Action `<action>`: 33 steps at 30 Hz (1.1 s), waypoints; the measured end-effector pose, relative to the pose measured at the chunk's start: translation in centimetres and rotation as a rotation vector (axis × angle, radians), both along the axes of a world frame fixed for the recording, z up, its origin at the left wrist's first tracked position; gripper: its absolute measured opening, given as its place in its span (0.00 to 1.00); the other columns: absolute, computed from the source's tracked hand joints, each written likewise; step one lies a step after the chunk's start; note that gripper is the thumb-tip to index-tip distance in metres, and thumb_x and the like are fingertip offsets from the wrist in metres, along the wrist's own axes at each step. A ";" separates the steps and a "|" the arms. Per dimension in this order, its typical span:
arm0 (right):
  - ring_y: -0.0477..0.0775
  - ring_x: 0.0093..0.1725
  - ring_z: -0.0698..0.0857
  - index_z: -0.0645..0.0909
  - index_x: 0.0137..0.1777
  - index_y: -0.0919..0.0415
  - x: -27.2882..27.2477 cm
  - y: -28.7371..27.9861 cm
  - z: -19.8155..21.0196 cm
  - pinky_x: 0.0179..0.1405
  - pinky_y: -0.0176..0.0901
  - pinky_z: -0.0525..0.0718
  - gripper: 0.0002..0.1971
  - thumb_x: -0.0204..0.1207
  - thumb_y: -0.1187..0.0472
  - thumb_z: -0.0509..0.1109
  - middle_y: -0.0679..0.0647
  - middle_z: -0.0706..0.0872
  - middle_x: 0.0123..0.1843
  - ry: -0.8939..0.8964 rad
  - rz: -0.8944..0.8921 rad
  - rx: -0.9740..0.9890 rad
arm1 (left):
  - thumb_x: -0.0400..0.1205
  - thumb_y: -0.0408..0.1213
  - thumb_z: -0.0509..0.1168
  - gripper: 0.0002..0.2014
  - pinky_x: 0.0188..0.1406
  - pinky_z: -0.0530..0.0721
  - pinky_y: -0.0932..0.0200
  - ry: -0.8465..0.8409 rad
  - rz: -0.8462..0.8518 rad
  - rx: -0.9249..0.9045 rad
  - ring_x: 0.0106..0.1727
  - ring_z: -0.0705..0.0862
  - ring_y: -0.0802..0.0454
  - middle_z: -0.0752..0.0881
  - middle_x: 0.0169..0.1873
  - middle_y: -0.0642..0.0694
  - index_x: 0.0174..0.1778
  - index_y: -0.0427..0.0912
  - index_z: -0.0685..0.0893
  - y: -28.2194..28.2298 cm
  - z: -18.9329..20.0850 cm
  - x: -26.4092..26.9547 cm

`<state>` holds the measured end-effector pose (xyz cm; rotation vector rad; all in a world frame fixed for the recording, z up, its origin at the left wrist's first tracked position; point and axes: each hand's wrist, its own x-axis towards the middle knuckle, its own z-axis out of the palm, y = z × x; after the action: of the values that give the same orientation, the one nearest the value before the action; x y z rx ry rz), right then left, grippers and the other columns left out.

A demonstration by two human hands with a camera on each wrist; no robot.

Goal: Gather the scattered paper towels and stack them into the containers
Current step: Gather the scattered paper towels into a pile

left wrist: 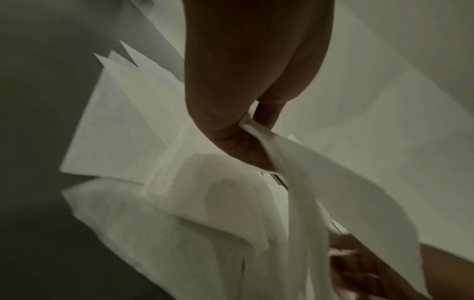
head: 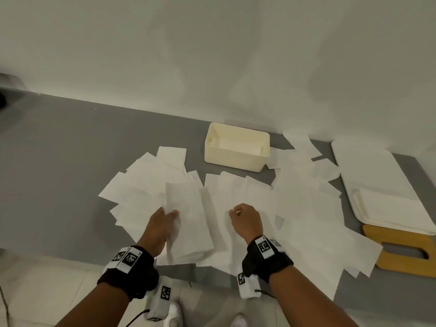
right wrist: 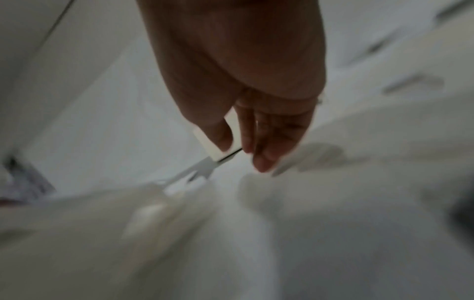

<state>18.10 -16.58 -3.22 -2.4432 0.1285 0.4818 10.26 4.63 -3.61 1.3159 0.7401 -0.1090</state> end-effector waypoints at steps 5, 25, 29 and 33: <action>0.60 0.55 0.86 0.81 0.47 0.61 0.5 0.6 -1.8 0.44 0.42 0.77 0.19 0.74 0.43 0.69 0.57 0.88 0.49 0.088 0.147 -0.244 | 0.86 0.32 0.59 0.12 0.50 0.84 0.50 -0.001 0.069 0.013 0.52 0.86 0.42 0.88 0.55 0.40 0.64 0.37 0.80 2.3 0.0 -0.8; 0.54 0.42 0.83 0.78 0.43 0.59 -1.0 0.8 2.9 0.40 0.43 0.81 0.02 0.73 0.66 0.67 0.54 0.84 0.43 0.122 -0.125 0.397 | 0.87 0.34 0.58 0.13 0.49 0.84 0.51 0.022 -0.006 -0.031 0.56 0.85 0.42 0.87 0.58 0.42 0.66 0.41 0.79 1.1 0.7 -1.4; 0.56 0.53 0.87 0.81 0.55 0.55 -1.5 -0.8 6.2 0.52 0.49 0.86 0.12 0.75 0.70 0.69 0.52 0.88 0.54 0.185 -0.139 0.736 | 0.87 0.34 0.57 0.13 0.59 0.83 0.43 0.026 -0.044 -0.042 0.57 0.86 0.40 0.88 0.58 0.41 0.66 0.41 0.80 -0.3 1.5 -0.9; 0.58 0.53 0.89 0.83 0.57 0.57 -1.6 -0.7 7.0 0.56 0.54 0.87 0.13 0.76 0.71 0.70 0.54 0.91 0.54 0.246 -0.114 0.913 | 0.88 0.36 0.55 0.14 0.63 0.83 0.42 0.004 -0.139 -0.092 0.58 0.87 0.43 0.89 0.58 0.43 0.67 0.42 0.80 -2.4 2.4 -0.2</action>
<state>16.45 -17.25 3.80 -1.4752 0.1153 0.6171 10.07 2.23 -1.18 1.2789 0.6393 -0.2538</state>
